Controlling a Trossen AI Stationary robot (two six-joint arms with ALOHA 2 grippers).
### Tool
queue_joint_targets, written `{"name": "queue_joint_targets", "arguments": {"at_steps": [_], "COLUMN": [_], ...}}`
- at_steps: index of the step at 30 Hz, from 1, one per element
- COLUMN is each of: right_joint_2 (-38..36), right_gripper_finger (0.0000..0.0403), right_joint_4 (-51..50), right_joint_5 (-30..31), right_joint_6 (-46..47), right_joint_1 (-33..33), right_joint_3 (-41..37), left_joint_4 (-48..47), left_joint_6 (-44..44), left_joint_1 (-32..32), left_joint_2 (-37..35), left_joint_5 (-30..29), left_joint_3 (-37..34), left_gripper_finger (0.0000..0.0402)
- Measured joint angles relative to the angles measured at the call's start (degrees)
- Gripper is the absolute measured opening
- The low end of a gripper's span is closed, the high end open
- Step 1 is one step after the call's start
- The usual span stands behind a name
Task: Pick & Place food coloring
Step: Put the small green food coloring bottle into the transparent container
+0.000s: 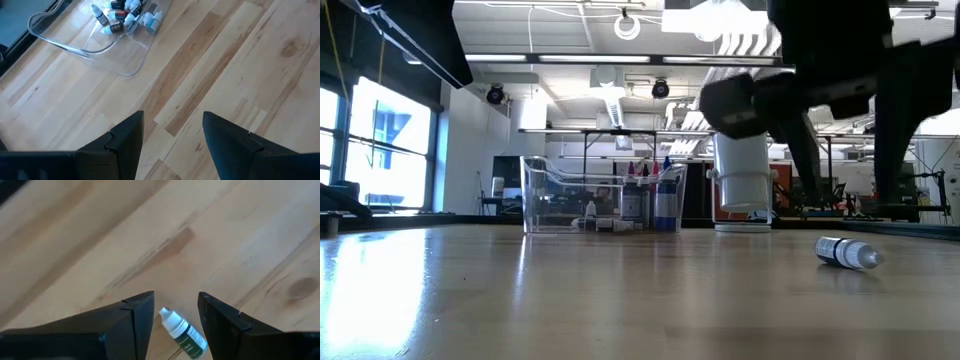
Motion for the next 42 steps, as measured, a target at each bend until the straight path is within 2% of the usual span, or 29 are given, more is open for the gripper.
{"name": "queue_joint_targets", "arguments": {"at_steps": [9, 20, 25, 28, 31, 36, 42], "right_joint_2": [3.1, 2.3, 2.7, 2.4, 1.9, 0.9, 0.8], "right_gripper_finger": [0.0115, 0.0099, 0.0099, 0.0099, 0.0099, 0.0099, 0.0099], "right_joint_4": [-2.2, 14.2, 24.2, 26.4, 28.5, 29.5, 30.4], "right_joint_5": [-1.8, 0.3, -3.6, -8.8, -10.0, -2.4, 5.1], "right_joint_6": [1.1, -0.3, -1.0, 1.2, 4.6, 11.1, 9.0], "right_joint_1": [-1.7, -3.6, -4.8, -5.1, -5.1, -5.2, -5.1], "right_joint_3": [-0.2, -13.1, -15.5, -14.4, -13.2, -12.7, -12.7], "left_joint_4": [0.0, 0.0, 0.0, 0.0, -0.1, 0.1, 0.1], "left_joint_6": [1.5, 1.5, 1.4, 1.4, 1.4, 1.4, 1.4], "left_joint_1": [0.0, 0.0, 0.0, 0.0, 0.0, 0.0, 0.0], "left_joint_2": [0.0, 0.0, 0.0, 0.0, 0.0, 0.0, 0.0], "left_joint_5": [-1.6, -2.0, -3.2, -3.3, -3.3, -3.1, -3.0], "left_joint_3": [0.0, 0.0, 0.0, 0.0, 0.0, 0.0, 0.0], "left_gripper_finger": [0.0199, 0.0199, 0.0199, 0.0199, 0.0199, 0.0199, 0.0199]}}
